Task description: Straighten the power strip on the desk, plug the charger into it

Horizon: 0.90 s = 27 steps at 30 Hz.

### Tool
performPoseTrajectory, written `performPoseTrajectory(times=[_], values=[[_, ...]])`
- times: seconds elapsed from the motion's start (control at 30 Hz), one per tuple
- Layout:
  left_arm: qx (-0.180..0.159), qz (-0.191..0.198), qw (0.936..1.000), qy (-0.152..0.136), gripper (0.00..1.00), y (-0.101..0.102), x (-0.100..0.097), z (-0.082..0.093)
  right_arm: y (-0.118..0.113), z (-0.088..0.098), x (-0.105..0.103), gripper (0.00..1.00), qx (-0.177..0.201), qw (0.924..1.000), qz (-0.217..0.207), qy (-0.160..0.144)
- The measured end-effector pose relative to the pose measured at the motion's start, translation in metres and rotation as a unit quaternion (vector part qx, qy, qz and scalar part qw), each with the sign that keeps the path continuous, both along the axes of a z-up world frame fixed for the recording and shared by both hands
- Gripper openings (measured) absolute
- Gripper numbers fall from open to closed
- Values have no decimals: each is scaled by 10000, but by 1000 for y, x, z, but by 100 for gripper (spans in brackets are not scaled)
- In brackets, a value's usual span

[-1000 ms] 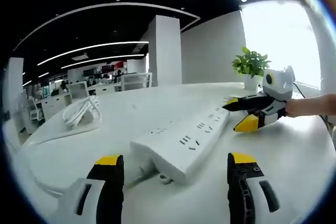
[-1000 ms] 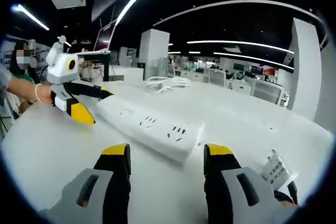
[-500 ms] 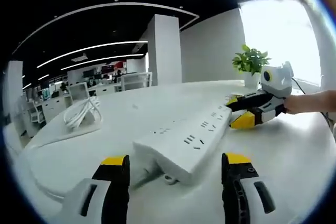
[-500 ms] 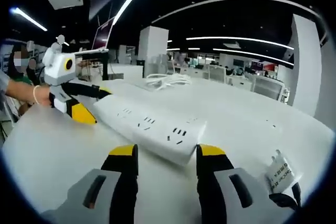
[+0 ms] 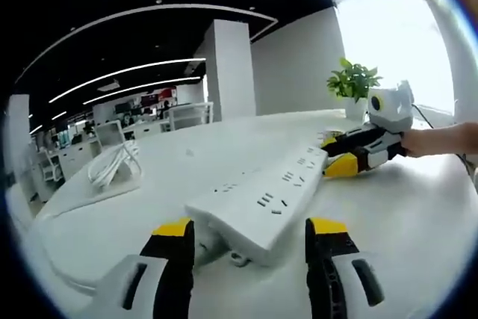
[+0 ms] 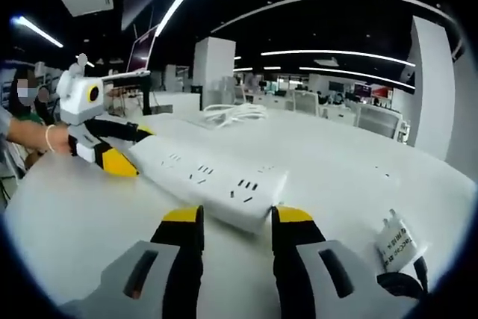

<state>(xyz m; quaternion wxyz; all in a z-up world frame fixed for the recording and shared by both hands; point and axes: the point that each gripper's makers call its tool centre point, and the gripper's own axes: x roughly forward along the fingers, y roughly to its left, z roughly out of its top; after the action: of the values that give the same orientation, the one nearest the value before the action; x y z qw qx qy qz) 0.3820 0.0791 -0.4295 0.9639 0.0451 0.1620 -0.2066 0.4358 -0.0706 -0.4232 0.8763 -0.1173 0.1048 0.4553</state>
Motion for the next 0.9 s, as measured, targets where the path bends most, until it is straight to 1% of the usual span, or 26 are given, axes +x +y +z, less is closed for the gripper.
performPoseTrajectory(times=[0.3, 0.57, 0.9], values=[[28, 22, 10000, 34, 53, 1, 2, 0, -1, -1, 2, 33, 9, 10000, -14, 44], [101, -20, 9999, 133, 53, 1, 2, -1, -1, -1, 0, 33, 9, 9999, -84, 80], [161, -138, 9997, 122, 52, 1, 4, -1, -1, 0, -1, 33, 13, 9998, -141, 140]])
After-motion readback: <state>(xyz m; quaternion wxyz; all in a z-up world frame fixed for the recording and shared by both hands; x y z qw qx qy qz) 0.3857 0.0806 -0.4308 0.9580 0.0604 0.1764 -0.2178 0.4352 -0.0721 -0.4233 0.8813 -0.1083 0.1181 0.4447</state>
